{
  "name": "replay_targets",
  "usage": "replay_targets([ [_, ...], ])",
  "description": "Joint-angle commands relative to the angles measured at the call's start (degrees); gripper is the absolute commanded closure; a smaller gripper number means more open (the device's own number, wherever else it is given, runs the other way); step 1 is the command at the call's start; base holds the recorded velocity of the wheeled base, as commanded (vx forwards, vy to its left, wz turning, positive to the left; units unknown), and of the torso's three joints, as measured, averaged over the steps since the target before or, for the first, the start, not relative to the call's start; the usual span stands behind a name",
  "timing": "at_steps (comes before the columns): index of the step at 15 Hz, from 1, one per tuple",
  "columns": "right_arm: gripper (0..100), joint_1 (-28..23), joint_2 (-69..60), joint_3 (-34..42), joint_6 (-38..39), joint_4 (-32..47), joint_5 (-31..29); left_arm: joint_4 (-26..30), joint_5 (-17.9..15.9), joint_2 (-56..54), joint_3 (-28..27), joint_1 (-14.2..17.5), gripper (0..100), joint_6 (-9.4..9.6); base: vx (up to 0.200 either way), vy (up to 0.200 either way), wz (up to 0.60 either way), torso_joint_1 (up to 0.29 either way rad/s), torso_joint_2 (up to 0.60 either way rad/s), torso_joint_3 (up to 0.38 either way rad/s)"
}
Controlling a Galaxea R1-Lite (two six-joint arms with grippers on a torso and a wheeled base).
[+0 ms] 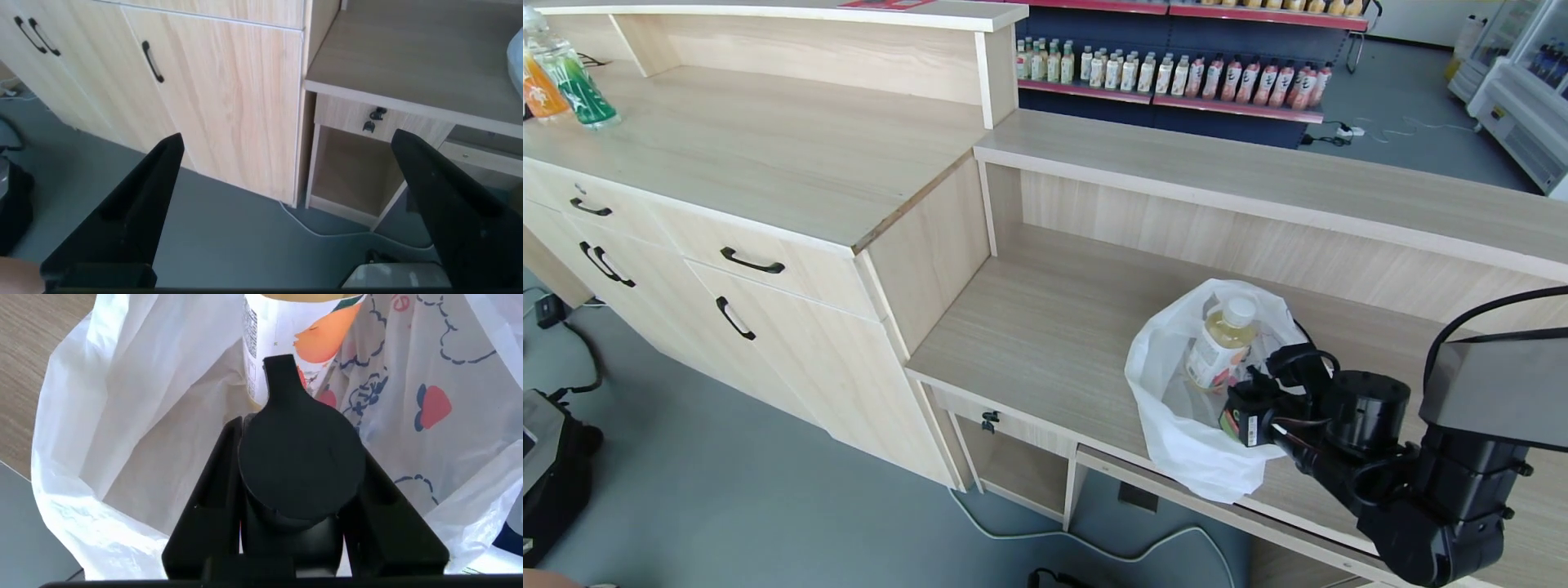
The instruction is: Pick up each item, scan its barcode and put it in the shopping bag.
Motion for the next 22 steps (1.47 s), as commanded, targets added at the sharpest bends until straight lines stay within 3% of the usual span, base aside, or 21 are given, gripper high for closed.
replay_targets([
  [1, 100, -0.06, 0.30, 0.42, -0.01, -0.06, -0.01, -0.01, 0.01, -0.02, -0.09, 0.00, 0, -0.01, 0.000, 0.000, 0.00, 0.000, 0.00, 0.000],
  [7, 100, -0.15, 1.44, 0.68, -0.01, -0.06, -0.01, -0.01, 0.01, -0.02, 0.00, 0.00, 0, -0.01, 0.000, 0.000, 0.00, 0.000, 0.00, 0.000],
  [8, 0, -0.24, 1.53, 0.68, -0.01, -0.06, -0.01, -0.01, 0.01, -0.02, 0.00, 0.00, 0, -0.10, 0.000, 0.000, 0.00, 0.000, 0.00, 0.000],
  [12, 0, -0.15, -2.34, 1.21, 0.08, -0.06, -0.01, -0.01, 0.01, -0.02, 0.00, 0.00, 0, -0.01, 0.000, 0.000, 0.00, 0.000, 0.00, 0.000],
  [15, 0, 0.29, -11.92, 7.54, -0.01, 1.17, -0.01, -0.01, 0.01, -0.02, -0.09, 0.00, 0, -0.01, 0.000, 0.000, 0.00, 0.000, 0.00, 0.000],
  [17, 0, -0.33, -25.63, 11.84, -1.77, 7.85, -0.98, -0.01, 0.01, -0.02, 0.00, 0.00, 0, -0.01, 0.000, 0.000, 0.00, 0.000, 0.00, 0.000],
  [22, 0, -9.03, -49.36, 11.67, -8.54, 30.53, -2.30, -0.01, 0.01, -0.02, 0.00, 0.00, 0, -0.01, 0.000, 0.000, 0.00, 0.000, 0.00, 0.000],
])
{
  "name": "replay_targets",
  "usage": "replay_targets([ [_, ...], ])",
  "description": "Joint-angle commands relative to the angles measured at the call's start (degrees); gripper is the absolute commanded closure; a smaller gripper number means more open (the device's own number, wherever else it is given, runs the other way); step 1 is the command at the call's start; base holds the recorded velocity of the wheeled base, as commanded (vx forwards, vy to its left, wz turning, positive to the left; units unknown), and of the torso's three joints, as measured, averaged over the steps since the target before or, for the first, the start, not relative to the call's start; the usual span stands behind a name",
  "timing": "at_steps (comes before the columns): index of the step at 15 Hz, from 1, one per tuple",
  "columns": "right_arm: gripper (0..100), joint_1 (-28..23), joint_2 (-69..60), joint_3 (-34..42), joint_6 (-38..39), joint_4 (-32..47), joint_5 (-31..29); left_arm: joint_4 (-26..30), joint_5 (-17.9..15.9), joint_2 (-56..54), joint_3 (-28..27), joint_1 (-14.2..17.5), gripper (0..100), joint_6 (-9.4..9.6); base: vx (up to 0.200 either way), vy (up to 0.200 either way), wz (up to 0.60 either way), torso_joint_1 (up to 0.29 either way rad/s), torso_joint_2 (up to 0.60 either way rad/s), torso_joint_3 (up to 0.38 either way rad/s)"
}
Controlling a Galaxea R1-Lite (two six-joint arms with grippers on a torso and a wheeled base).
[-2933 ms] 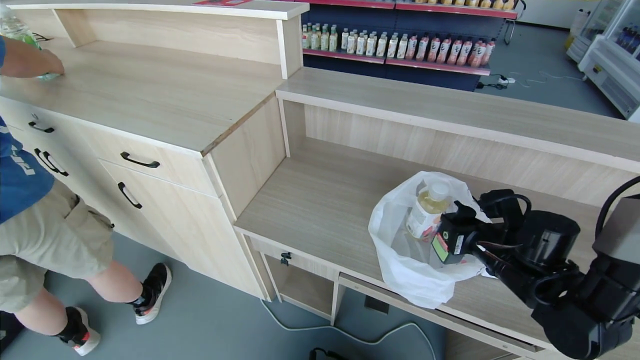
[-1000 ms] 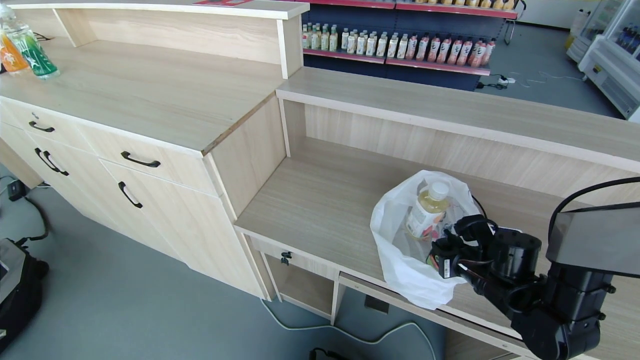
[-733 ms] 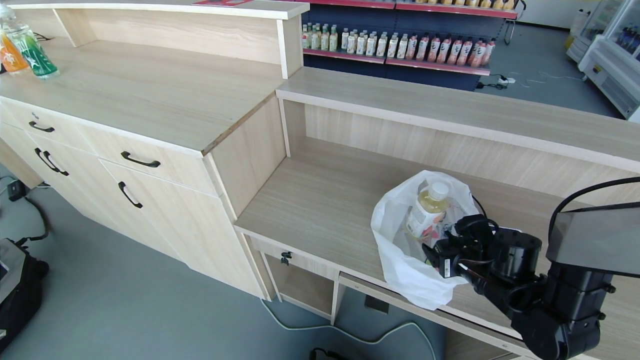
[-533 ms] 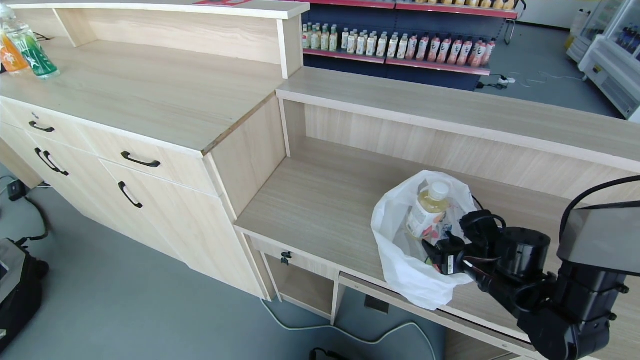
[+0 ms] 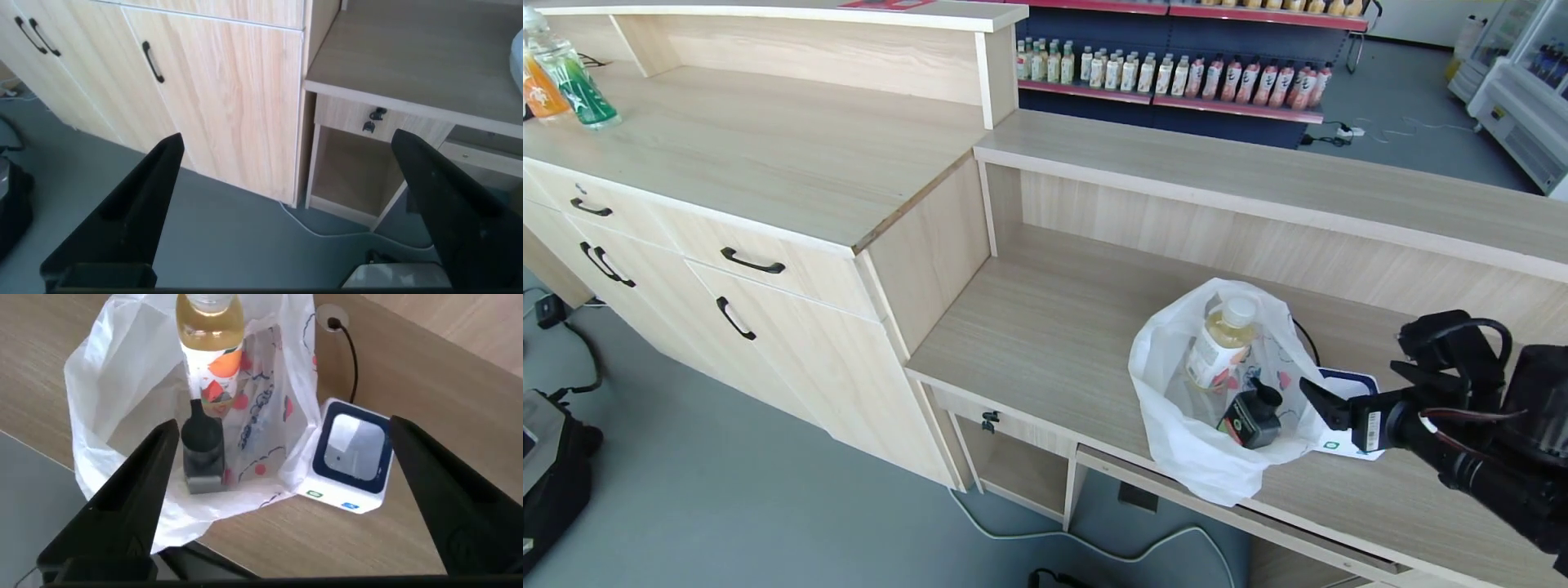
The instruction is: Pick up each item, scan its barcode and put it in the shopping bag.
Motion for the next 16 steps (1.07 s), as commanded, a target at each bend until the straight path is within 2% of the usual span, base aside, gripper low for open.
replay_targets([
  [1, 0, -6.13, -15.69, 0.72, -5.49, 8.13, -1.25, -0.01, 0.01, -0.02, 0.05, 0.00, 0, -0.01, 0.000, 0.000, -0.60, 0.007, 0.00, 0.002],
  [4, 0, -8.15, -20.53, 0.37, -6.02, 9.89, -1.51, -0.01, 0.01, -0.02, -0.04, 0.00, 0, -0.01, 0.000, 0.000, -0.60, 0.001, 0.00, 0.002],
  [6, 0, -8.85, -26.41, -0.60, -5.93, 17.01, -1.86, -0.01, 0.01, -0.02, -0.04, 0.00, 0, -0.01, 0.000, 0.000, -0.60, 0.010, 0.00, 0.000],
  [7, 0, -8.94, -30.02, -1.65, -5.31, 21.93, -1.86, -0.01, 0.01, -0.02, -0.04, 0.00, 0, -0.01, 0.000, 0.000, 0.00, 0.000, 0.00, 0.000],
  [9, 0, -8.94, -34.94, -1.83, 2.60, 28.87, -1.86, -0.01, 0.01, -0.02, 0.05, 0.00, 0, -0.01, 0.000, 0.000, 0.00, 0.000, 0.00, 0.000],
  [12, 0, -9.82, -42.06, -0.86, 11.21, 32.03, -3.80, -0.01, 0.01, -0.02, 0.05, 0.00, 0, -0.01, 0.000, 0.000, 0.00, 0.000, 0.00, 0.000],
  [14, 0, -10.87, -49.88, 3.27, 11.12, 37.48, -4.41, -0.01, 0.01, -0.02, 0.05, 0.00, 0, -0.01, 0.000, 0.000, 0.00, 0.000, 0.00, 0.000],
  [16, 0, -10.79, -55.95, 8.10, 10.86, 38.54, -6.61, -0.01, 0.01, -0.02, -0.04, 0.00, 0, -0.01, 0.000, 0.000, 0.00, 0.000, 0.00, 0.000],
])
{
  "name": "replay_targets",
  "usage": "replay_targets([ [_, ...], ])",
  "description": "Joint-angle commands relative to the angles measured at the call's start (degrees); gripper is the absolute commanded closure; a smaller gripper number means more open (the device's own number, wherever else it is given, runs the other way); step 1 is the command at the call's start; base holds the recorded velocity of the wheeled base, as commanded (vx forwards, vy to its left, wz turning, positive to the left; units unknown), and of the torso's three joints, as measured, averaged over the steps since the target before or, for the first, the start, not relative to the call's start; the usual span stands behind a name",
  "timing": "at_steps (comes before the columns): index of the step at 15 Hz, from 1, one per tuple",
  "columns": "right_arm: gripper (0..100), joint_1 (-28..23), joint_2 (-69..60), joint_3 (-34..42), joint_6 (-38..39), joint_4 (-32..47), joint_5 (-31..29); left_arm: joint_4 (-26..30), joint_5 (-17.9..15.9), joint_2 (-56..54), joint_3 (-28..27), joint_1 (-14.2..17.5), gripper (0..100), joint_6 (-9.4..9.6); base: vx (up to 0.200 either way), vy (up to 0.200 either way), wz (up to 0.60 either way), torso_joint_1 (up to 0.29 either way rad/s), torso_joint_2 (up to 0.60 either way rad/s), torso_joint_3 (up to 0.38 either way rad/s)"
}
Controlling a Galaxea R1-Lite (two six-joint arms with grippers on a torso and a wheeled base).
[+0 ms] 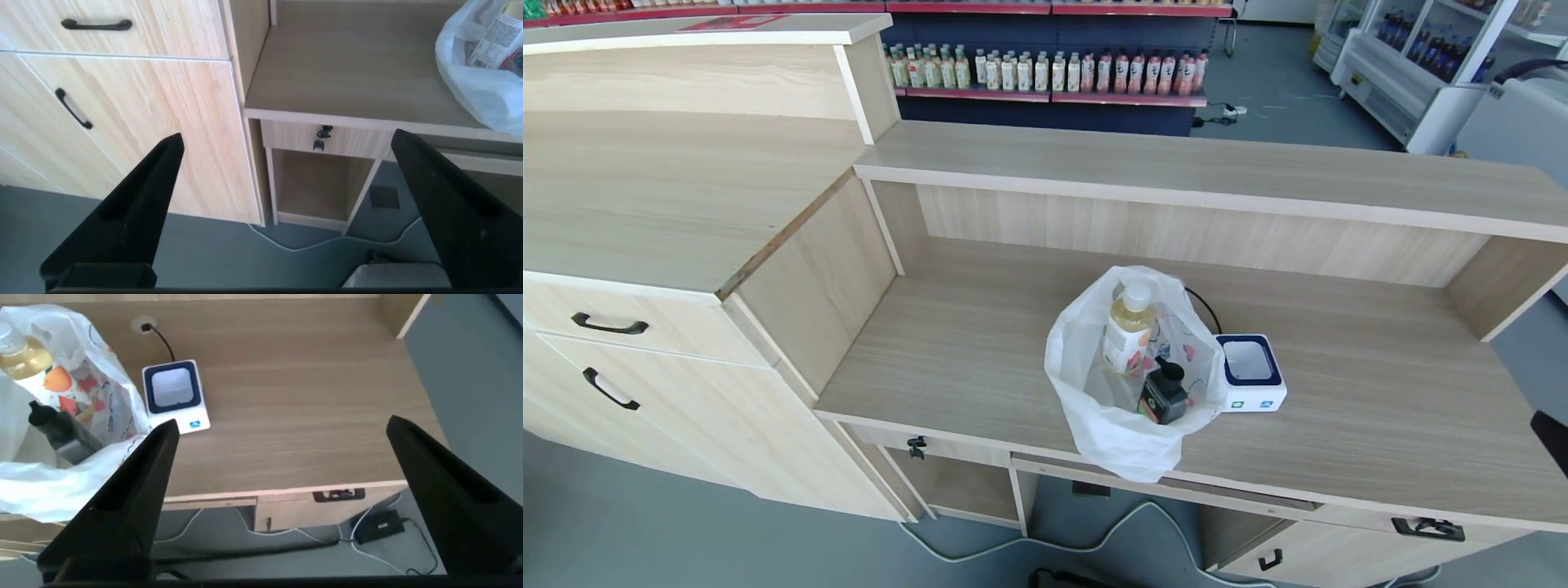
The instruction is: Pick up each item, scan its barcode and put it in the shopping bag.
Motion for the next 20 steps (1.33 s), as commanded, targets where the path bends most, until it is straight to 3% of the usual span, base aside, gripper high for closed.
replay_targets([
  [1, 0, -0.33, -11.09, 6.67, -0.45, 1.99, -1.50, -0.04, 0.01, -0.02, 0.02, 0.00, 0, -0.01, 0.000, 0.000, 0.00, 0.000, 0.00, 0.000],
  [2, 0, 0.38, -17.51, 11.07, -1.95, 3.58, -1.50, -0.04, 0.01, -0.02, -0.06, 0.00, 0, -0.01, 0.000, 0.000, 0.00, 0.000, 0.00, 0.000],
  [6, 0, 1.52, -39.48, 11.07, -2.74, 26.78, -0.98, -0.04, 0.01, -0.02, 0.02, -0.09, 0, -0.01, 0.000, 0.000, 0.00, 0.000, 0.00, 0.000],
  [11, 0, 1.70, -44.31, 11.07, -1.42, 26.87, -0.45, -0.04, 0.01, -0.02, -0.06, 0.00, 0, -0.01, 0.000, 0.000, 0.00, 0.000, 0.00, 0.000],
  [15, 0, 1.70, -44.31, 11.07, 7.19, 26.95, -0.36, -0.04, 0.01, -0.02, 0.02, 0.00, 0, -0.01, 0.000, 0.000, 0.00, 0.000, 0.00, 0.000],
  [18, 0, 1.70, -44.31, 11.07, 9.48, 26.95, -0.01, -0.04, 0.01, -0.02, 0.02, 0.00, 0, -0.01, 0.000, 0.000, 0.00, 0.000, 0.00, 0.000],
  [20, 0, 1.70, -44.31, 11.07, 8.33, 27.66, 4.65, -0.04, 0.01, -0.02, -0.06, 0.00, 0, -0.01, 0.000, 0.000, 0.00, 0.000, 0.00, 0.000],
])
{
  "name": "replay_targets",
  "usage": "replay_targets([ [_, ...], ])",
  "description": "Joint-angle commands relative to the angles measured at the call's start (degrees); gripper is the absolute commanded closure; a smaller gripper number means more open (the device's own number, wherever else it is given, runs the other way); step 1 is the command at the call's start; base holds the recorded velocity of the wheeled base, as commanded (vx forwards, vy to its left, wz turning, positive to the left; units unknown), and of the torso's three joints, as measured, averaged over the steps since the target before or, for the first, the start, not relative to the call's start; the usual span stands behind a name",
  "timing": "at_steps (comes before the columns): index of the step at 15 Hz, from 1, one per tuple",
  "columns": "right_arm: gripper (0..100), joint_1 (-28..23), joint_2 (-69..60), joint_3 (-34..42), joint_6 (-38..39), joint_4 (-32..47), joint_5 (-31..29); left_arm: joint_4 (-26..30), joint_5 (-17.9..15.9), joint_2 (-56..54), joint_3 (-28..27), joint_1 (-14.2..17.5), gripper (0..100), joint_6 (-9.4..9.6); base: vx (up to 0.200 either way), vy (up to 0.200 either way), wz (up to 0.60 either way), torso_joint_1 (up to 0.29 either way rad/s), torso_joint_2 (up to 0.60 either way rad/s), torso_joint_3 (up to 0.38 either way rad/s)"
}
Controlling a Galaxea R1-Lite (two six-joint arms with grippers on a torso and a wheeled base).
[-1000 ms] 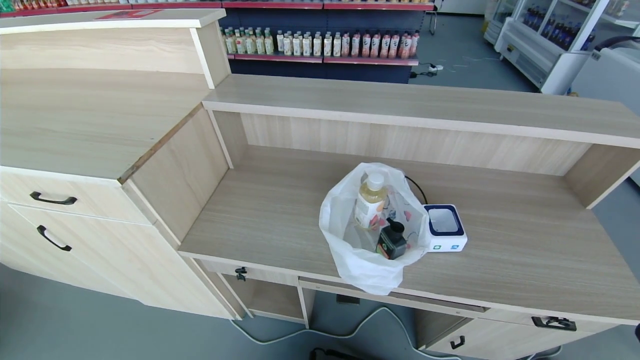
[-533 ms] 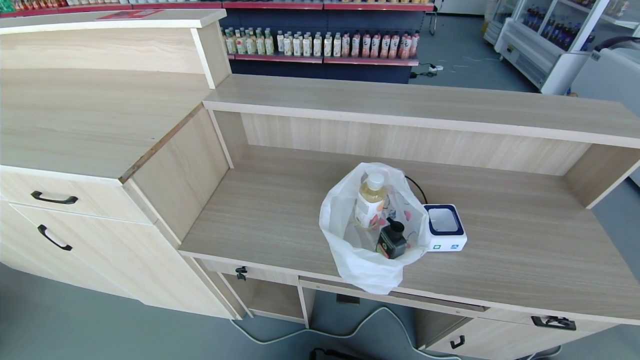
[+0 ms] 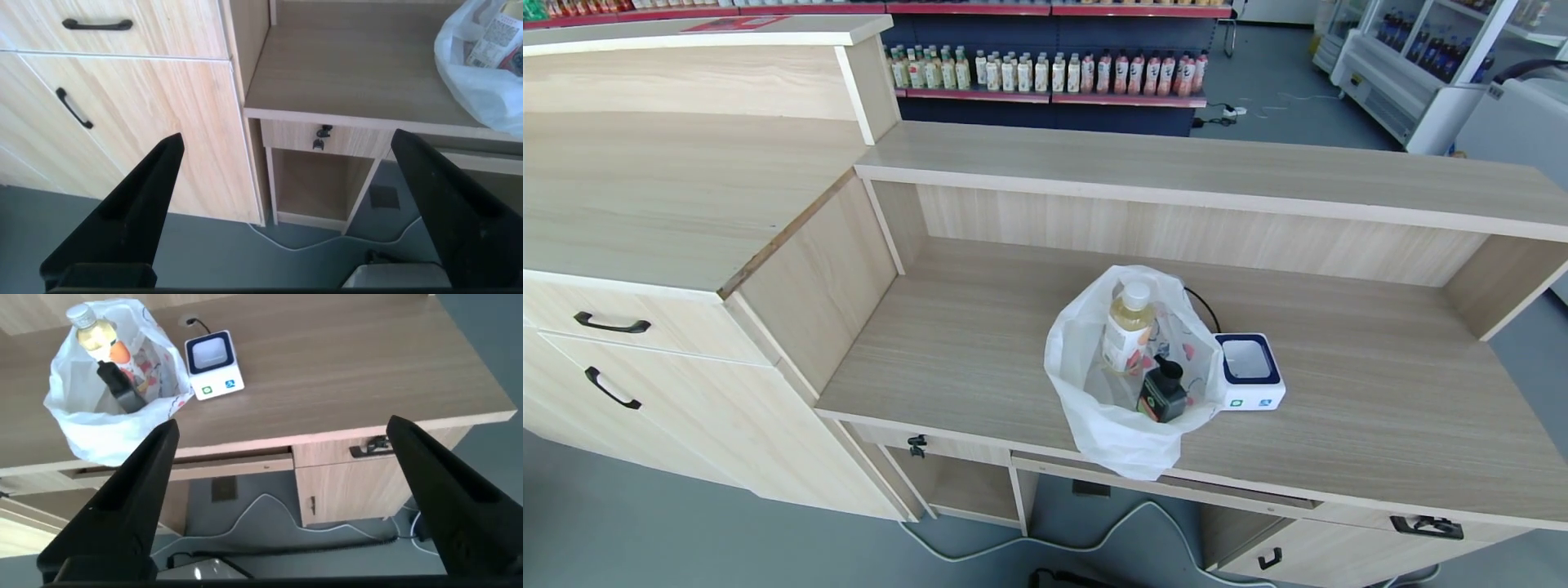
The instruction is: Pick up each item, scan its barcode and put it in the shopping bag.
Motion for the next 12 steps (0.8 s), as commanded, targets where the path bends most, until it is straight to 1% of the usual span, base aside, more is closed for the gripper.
replay_targets([
  [1, 0, 0.02, 0.16, 0.00, -1.35, 0.20, 3.57, -0.01, 0.01, -0.02, 0.02, 0.00, 0, -0.01, 0.000, 0.000, 0.00, 0.000, 0.00, 0.000],
  [12, 0, 0.02, 0.16, 0.00, -1.44, 1.08, 3.74, -0.01, 0.01, -0.02, -0.06, 0.00, 0, -0.01, 0.000, 0.000, 0.00, 0.000, 0.00, 0.000],
])
